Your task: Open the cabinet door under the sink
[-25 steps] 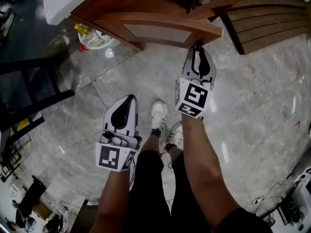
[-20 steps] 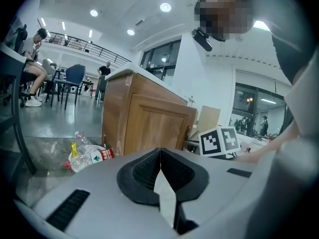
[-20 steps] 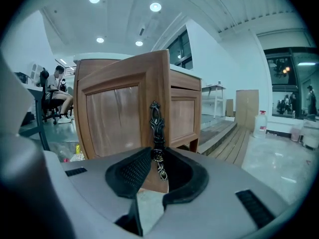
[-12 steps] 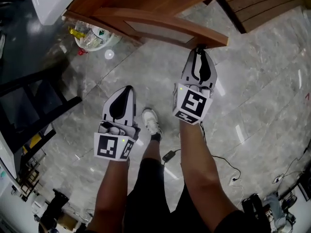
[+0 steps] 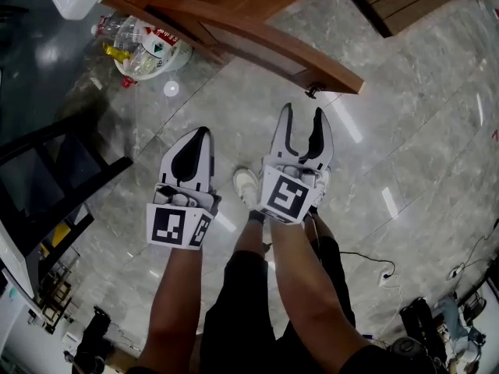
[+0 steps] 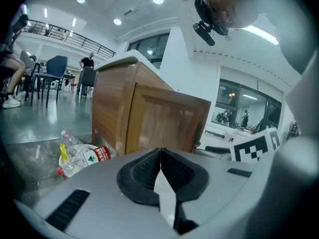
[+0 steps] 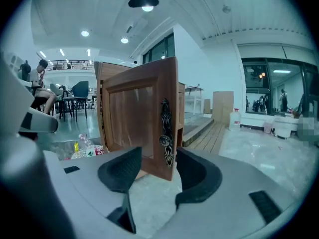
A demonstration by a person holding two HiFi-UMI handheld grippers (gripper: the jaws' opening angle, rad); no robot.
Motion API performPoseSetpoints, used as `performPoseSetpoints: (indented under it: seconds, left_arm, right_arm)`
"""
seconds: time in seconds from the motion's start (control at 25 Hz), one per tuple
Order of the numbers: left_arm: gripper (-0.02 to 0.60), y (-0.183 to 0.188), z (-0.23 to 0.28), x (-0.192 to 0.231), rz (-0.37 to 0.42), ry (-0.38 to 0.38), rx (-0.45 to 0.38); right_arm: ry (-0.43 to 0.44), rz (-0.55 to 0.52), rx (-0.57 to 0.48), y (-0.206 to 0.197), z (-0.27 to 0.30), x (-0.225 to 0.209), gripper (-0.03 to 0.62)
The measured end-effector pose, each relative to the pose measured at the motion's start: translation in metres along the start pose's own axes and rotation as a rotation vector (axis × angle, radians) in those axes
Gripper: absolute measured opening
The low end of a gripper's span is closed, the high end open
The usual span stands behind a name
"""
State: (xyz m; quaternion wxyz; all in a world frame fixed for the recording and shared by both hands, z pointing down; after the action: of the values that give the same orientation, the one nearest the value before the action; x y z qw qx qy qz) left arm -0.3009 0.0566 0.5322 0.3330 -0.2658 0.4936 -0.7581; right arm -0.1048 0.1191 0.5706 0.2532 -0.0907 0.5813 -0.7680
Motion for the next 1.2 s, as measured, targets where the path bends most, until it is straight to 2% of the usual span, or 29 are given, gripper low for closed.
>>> performPoseSetpoints:
  seconds: [0.04,0.16,0.24,0.4,0.56,0.72,1.0,1.2]
  left_arm:
    - [0.023,-0.003,-0.002,0.000,-0.002,-0.003,0.002]
    - [0.023,-0.009,-0.007,-0.005,-0.006,-0.009,0.008]
    - [0.023,-0.010,-0.008,-0.009,-0.008,-0.003,0.008]
    - [0.023,-0.007,-0.001,-0.026,-0.025,0.003,0.010]
    - [0.023,0.006,0.013,-0.042,-0.034,0.006,-0.008]
    - [0.023,0.021,0.021,-0.056,-0.024,0.009,-0.025]
    - [0.023,0.027,0.024,-0.070,-0.030,0.026,-0.022]
    - [0.023,0.025,0.021,-0.076,-0.046,0.038,-0.016]
  right_arm:
    - [0.027,0.014,0.008,-0.005,-0.004,0.001,0.225]
    - [0.116,0.034,0.007,-0.011,-0.010,-0.004,0.225]
    - [0.171,0.032,-0.015,-0.002,-0.006,-0.020,0.270]
    - [0.321,-0.019,-0.049,0.021,0.005,-0.044,0.308]
    - [0.483,-0.022,-0.032,0.035,0.016,-0.059,0.310]
    - [0.602,-0.024,-0.035,0.053,0.025,-0.062,0.324]
    - [0.706,-0.043,-0.041,0.073,0.031,-0.054,0.328]
    - [0.738,-0.069,-0.025,0.075,0.028,-0.054,0.328]
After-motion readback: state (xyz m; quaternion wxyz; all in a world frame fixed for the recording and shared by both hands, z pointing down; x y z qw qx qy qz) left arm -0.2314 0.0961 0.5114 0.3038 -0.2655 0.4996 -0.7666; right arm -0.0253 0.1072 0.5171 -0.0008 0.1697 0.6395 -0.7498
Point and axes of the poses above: the fingertips, and each gripper's own axes: z forward along the fingers, x to its left, y out of its top, the point moved 10 cm from there along -z, backward along the fingers, and after that the axes turned 10 degrees about z, right-handed, at the moved point
